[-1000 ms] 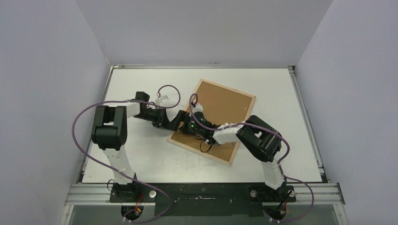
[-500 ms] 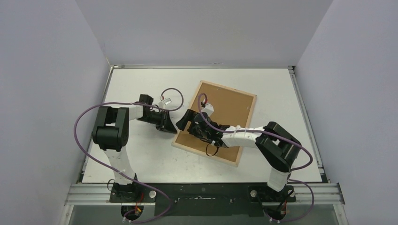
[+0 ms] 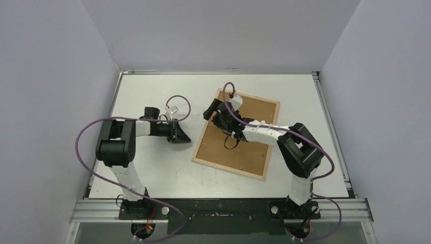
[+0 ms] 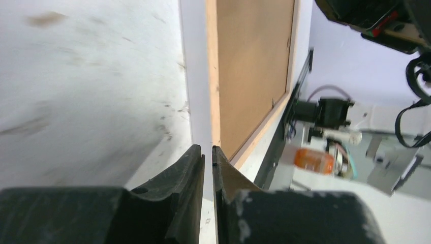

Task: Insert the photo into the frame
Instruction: Adjust the photo frame at the center of the board.

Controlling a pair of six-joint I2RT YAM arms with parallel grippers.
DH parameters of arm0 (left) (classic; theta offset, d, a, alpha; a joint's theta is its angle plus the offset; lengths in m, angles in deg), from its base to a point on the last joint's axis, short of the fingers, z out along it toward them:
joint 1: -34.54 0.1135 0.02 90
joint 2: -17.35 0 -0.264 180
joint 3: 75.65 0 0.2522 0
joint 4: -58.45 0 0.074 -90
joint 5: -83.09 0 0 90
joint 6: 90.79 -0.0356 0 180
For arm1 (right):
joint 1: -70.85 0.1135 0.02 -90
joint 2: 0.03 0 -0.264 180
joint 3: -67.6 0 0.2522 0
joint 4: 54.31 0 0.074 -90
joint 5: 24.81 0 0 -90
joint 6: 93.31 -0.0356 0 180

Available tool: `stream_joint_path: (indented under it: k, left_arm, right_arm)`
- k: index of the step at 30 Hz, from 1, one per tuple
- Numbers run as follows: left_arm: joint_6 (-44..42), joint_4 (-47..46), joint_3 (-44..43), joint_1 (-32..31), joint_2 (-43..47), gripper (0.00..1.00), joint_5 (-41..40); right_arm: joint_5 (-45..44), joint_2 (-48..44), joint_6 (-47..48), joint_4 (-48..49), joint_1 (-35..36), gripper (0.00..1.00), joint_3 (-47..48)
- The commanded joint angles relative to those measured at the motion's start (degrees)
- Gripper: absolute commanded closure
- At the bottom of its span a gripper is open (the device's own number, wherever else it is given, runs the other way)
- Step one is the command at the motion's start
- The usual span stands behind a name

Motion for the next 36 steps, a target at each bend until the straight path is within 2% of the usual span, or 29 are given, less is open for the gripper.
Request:
stream_joint_path:
  k: [1,3,8,12,17,24,32,36]
  left_arm:
    - [11.39,-17.31,1.27,9.2,7.15,0.88,2.93]
    - [12.01,-17.27,-0.05,11.89,8.06,0.88,3.39]
    - [7.02,-8.67,-4.35,17.13,8.51,0.87,4.11]
    - [3.13,-3.18,-5.88,19.9,8.1,0.87,4.57]
    - [-1.9,2.69,-6.85,21.33,7.98,0.87,4.25]
    - [-4.48,6.33,-7.55,21.4,7.46,0.88,4.19]
    - [-5.11,7.92,-8.82,21.51,7.36,0.88,4.31]
    - [-4.92,8.1,-9.14,21.5,7.3,0.88,4.29]
  right_arm:
    - [-4.15,5.62,8.27,-6.17,1.1,0.21,12.37]
    - [-6.18,9.0,10.69,-9.24,1.68,0.23,17.15]
    - [-15.79,16.36,15.38,-22.4,5.78,0.31,30.63]
    - [-22.51,20.06,16.35,-29.72,7.88,0.3,36.74]
    - [-23.91,22.33,16.39,-31.71,8.15,0.3,39.08]
    - [-24.63,25.36,17.11,-33.58,8.43,0.32,41.85]
    - [-23.7,28.08,17.62,-34.03,8.43,0.4,44.11]
    - [-22.54,29.0,17.83,-33.63,8.55,0.47,44.3]
